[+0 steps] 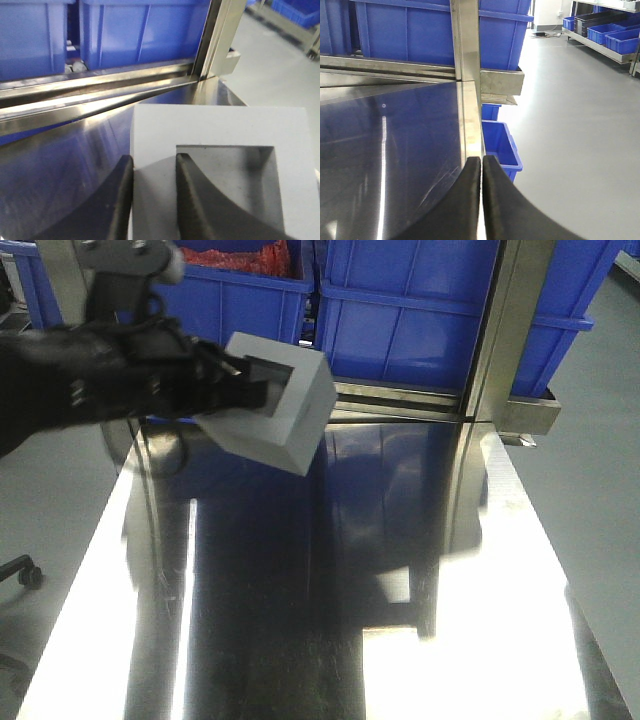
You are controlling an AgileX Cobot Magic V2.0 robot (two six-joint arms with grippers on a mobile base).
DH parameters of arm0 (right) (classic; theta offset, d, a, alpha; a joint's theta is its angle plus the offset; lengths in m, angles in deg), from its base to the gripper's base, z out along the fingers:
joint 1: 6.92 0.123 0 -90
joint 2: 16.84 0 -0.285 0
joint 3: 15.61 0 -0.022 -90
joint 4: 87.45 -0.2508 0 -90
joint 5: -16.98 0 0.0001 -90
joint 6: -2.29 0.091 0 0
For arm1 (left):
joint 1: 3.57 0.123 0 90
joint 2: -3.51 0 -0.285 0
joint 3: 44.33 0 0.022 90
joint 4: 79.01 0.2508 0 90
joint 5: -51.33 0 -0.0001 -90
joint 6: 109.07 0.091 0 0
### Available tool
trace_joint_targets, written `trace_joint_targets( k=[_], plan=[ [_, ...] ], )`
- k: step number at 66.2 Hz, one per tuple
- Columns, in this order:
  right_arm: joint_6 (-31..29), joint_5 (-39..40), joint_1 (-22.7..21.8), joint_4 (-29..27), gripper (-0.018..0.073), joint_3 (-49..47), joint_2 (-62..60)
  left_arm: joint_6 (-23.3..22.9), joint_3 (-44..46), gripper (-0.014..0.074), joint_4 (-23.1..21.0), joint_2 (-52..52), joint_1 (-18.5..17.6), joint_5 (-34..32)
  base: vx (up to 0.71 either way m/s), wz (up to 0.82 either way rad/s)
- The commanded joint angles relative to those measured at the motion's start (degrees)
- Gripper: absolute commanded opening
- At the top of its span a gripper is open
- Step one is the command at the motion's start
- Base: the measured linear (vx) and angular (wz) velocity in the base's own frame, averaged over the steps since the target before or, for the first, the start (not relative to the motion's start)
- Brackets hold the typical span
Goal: Sort gray base to blue bin
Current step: 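Lift the gray block with the left gripper toward the robot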
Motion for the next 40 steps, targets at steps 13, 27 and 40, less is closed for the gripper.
trace_joint_targets(
  k=[13, 27, 40],
  plan=[
    [-0.7, 4.2, -0.1, 0.2, -0.0005, 0.1, 1.0, -0.2, -18.3, -0.0008, -0.8, 18.8, -0.3, -18.8, 0.00, 0.00],
    [-0.7, 4.2, -0.1, 0.2, -0.0005, 0.1, 1.0, -0.2, -30.6, -0.0008, -0.8, 32.2, -0.3, -22.1, 0.00, 0.00],
    [-0.7, 4.2, -0.1, 0.2, -0.0005, 0.1, 1.0, -0.2, -37.1, -0.0008, -0.8, 45.7, -0.3, -22.0, 0.00, 0.00]
  ],
)
